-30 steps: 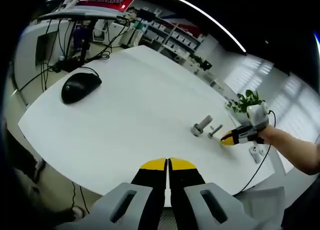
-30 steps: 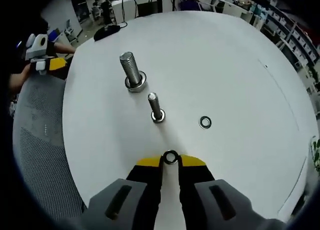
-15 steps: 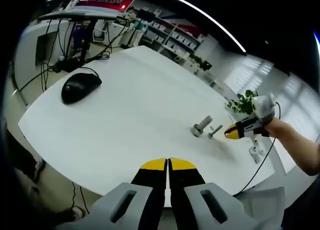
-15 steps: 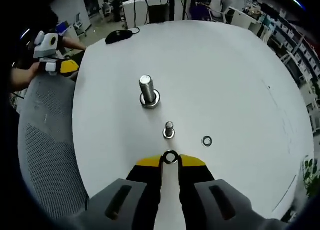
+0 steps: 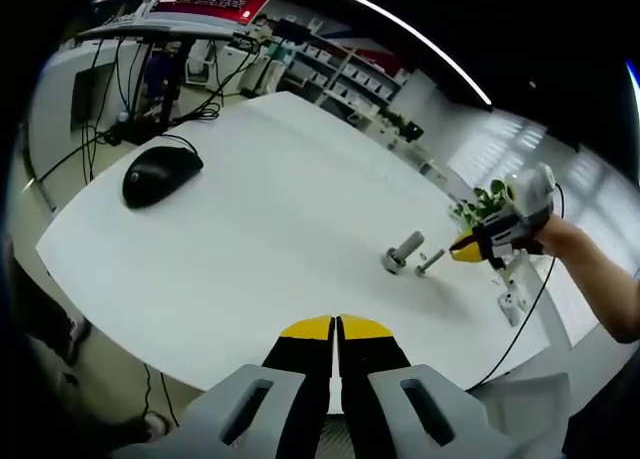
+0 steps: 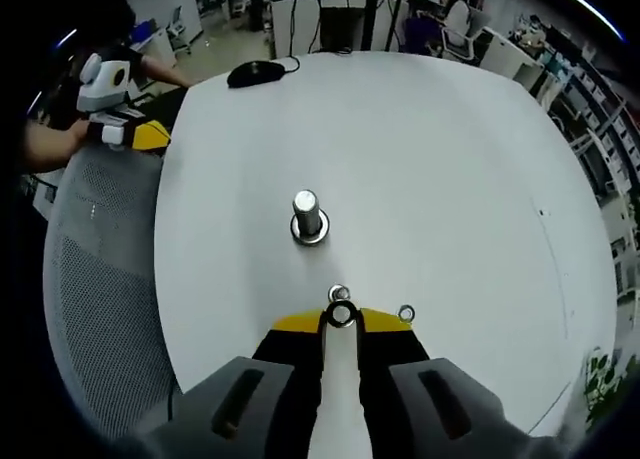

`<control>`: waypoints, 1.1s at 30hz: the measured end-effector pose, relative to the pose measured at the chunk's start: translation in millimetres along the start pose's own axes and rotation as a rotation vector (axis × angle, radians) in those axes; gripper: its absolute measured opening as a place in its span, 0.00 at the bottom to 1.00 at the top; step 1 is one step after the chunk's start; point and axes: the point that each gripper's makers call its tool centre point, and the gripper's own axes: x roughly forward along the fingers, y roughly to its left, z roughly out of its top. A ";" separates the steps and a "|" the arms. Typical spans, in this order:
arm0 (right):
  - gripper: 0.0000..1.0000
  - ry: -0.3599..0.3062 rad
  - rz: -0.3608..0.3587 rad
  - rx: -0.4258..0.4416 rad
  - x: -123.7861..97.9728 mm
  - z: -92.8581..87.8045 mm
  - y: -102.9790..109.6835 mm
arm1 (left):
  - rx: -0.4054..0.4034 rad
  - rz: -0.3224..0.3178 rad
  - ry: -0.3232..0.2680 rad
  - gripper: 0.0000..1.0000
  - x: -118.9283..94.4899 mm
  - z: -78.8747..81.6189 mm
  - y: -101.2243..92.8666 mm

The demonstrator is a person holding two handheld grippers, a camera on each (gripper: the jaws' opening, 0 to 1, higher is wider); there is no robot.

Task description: Place the washer onto the threaded stud by aligning its center hole with the stud, sliding it down to the base, and recovering from edge contact or off-axis alignment until the washer reaches the visible bottom stop.

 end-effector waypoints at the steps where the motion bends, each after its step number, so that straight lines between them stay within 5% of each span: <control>1: 0.13 0.003 0.000 -0.008 0.8 0.8 -0.1 | 0.001 0.000 0.001 0.00 0.0 -0.2 0.2; 21: 0.13 0.051 0.034 -0.068 15.7 4.2 -1.7 | 0.000 0.000 -0.004 0.00 -0.3 0.7 0.1; 33: 0.13 0.126 0.066 -0.097 46.4 -13.4 0.0 | 0.000 0.000 -0.005 0.00 -0.3 0.8 0.0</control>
